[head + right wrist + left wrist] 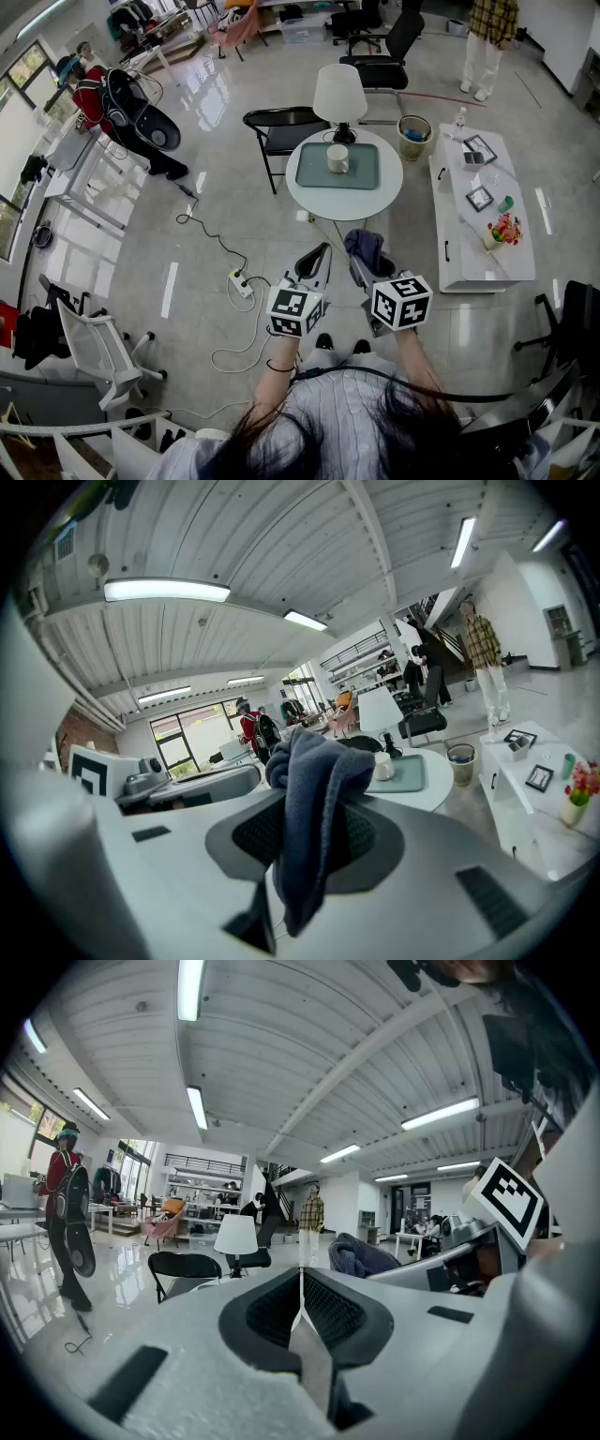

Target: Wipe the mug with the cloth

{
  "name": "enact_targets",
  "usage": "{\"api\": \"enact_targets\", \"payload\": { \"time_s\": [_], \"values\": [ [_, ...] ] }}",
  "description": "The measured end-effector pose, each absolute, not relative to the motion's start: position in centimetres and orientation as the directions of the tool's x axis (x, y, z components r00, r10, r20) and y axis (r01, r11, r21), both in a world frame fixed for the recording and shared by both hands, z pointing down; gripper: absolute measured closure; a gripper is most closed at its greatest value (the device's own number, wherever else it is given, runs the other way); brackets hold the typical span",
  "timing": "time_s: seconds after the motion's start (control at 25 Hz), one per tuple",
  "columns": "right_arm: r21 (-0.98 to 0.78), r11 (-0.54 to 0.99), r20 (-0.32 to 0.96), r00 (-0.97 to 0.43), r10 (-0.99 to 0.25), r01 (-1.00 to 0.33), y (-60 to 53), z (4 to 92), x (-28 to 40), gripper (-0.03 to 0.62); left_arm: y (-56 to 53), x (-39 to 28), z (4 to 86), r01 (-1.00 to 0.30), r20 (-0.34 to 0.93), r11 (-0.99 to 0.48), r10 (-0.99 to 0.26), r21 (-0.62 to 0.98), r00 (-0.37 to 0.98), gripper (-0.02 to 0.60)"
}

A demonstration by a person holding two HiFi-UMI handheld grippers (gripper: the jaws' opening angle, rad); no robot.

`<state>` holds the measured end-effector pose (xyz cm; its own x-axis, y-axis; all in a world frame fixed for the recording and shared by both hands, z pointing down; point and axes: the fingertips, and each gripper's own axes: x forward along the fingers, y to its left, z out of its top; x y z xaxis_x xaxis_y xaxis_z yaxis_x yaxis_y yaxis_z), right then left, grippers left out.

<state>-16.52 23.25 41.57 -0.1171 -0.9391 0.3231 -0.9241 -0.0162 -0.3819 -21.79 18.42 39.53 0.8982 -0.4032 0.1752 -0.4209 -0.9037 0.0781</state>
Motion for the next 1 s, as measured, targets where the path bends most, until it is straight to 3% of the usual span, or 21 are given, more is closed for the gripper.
{"api": "enact_targets", "payload": {
  "time_s": [1.0],
  "values": [
    [-0.398,0.012,0.333,-0.156,-0.930,-0.917,23.4,43.9,-10.8,0.485,18.7,-16.9,42.6,-0.441,0.227,-0.892,-0.411,0.100,0.883,0.558]
  ]
}}
